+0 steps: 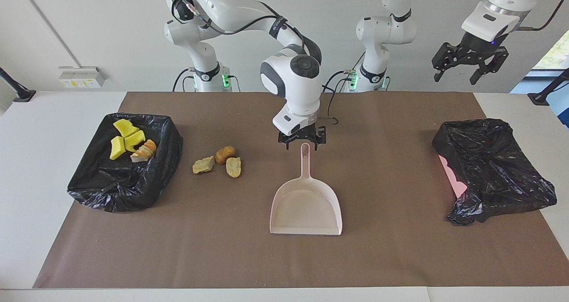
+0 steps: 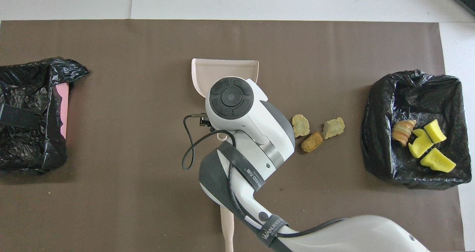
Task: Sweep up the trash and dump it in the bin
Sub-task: 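Set the dustpan down at the mat center with the right gripper, then withdraw the right gripper from the dustpan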
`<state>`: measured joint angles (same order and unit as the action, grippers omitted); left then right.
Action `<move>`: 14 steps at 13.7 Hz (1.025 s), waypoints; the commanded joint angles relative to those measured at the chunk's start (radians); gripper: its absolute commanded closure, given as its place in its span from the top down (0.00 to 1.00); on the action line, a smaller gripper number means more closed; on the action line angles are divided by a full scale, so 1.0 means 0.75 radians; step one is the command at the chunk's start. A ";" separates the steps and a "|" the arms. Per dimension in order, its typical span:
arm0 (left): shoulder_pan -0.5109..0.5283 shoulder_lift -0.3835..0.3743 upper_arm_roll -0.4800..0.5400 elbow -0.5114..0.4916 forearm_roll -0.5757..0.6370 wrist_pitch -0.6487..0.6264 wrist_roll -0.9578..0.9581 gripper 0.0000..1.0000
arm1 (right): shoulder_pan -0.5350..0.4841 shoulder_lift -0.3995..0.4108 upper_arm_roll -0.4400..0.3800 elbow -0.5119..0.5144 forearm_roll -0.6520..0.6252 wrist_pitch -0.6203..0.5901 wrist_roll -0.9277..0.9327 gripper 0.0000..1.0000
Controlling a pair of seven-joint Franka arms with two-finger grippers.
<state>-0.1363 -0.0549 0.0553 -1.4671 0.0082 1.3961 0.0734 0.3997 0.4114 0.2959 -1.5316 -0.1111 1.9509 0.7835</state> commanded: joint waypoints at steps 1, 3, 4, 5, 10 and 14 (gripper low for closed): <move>0.012 -0.031 -0.008 -0.026 0.010 -0.039 -0.065 1.00 | -0.003 -0.288 0.019 -0.338 0.115 0.005 -0.018 1.00; 0.010 -0.031 -0.008 -0.026 0.010 -0.043 -0.065 1.00 | 0.068 -0.401 0.025 -0.493 0.144 -0.006 -0.018 1.00; 0.008 -0.033 -0.010 -0.026 0.010 -0.055 -0.061 1.00 | 0.097 -0.460 0.025 -0.571 0.193 -0.006 -0.018 1.00; -0.006 -0.031 -0.010 -0.024 0.008 -0.041 -0.067 1.00 | 0.142 -0.517 0.025 -0.647 0.242 0.000 -0.014 1.00; -0.027 0.006 -0.027 -0.032 -0.007 0.110 -0.069 1.00 | 0.299 -0.710 0.025 -0.874 0.438 0.002 -0.012 1.00; -0.167 0.140 -0.025 -0.032 -0.001 0.298 -0.088 1.00 | 0.455 -0.676 0.025 -1.028 0.469 0.204 0.045 1.00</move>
<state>-0.2003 0.0027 0.0255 -1.4830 0.0058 1.5572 0.0329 0.7031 -0.0954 0.3178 -2.2289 0.2163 2.0093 0.7950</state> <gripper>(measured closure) 0.000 0.000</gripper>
